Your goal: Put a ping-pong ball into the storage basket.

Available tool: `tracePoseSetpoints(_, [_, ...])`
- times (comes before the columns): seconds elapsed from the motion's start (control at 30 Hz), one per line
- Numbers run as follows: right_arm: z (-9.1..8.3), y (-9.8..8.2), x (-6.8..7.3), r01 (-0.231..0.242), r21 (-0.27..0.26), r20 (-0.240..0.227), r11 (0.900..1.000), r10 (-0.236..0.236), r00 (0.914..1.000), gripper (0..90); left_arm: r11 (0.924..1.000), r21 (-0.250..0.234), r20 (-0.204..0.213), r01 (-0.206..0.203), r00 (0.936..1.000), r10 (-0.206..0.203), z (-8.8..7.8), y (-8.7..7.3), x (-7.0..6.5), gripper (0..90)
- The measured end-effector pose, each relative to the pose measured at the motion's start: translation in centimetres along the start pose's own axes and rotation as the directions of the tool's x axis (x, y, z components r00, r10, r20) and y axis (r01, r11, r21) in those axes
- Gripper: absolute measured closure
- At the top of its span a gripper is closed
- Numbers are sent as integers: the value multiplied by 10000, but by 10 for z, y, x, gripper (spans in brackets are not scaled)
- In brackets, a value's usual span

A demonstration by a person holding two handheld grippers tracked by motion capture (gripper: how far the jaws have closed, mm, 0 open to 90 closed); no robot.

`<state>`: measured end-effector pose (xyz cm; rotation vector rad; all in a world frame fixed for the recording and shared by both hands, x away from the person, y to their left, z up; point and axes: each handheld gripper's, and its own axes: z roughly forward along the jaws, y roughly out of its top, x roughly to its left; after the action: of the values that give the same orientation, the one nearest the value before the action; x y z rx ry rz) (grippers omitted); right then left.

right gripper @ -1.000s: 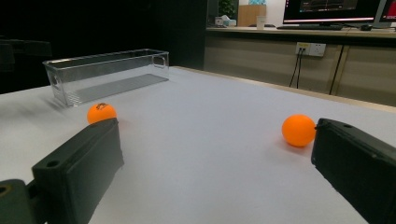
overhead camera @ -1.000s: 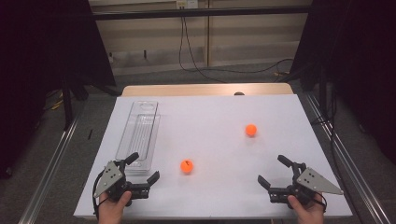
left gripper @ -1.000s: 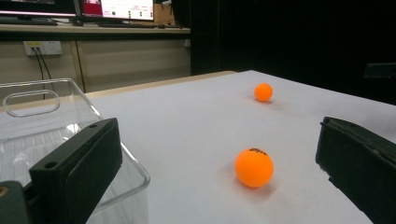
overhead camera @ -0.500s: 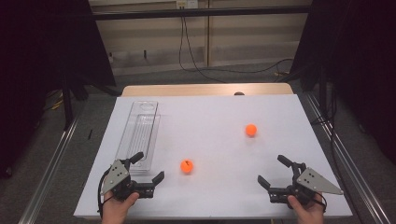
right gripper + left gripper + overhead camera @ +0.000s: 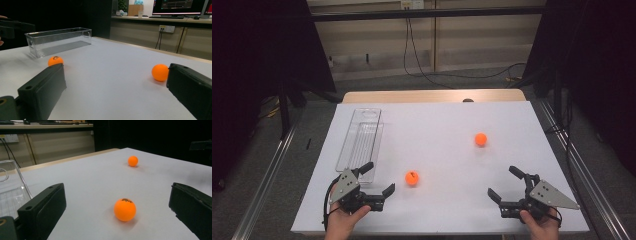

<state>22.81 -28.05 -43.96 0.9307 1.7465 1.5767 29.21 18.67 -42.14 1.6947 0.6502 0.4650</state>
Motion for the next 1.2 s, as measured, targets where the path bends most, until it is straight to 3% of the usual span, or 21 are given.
tracePoseSetpoints(0.53, [0,0,0,30,-23,-26,10000,-30,10000,15,9979,640,483,97,9987,-128,16,4,-9,21])
tracePoseSetpoints(1.2, [-1,1,0,112,-60,-81,9999,-112,9999,15,9920,1264,702,-51,9975,-38,35,6,-18,24])
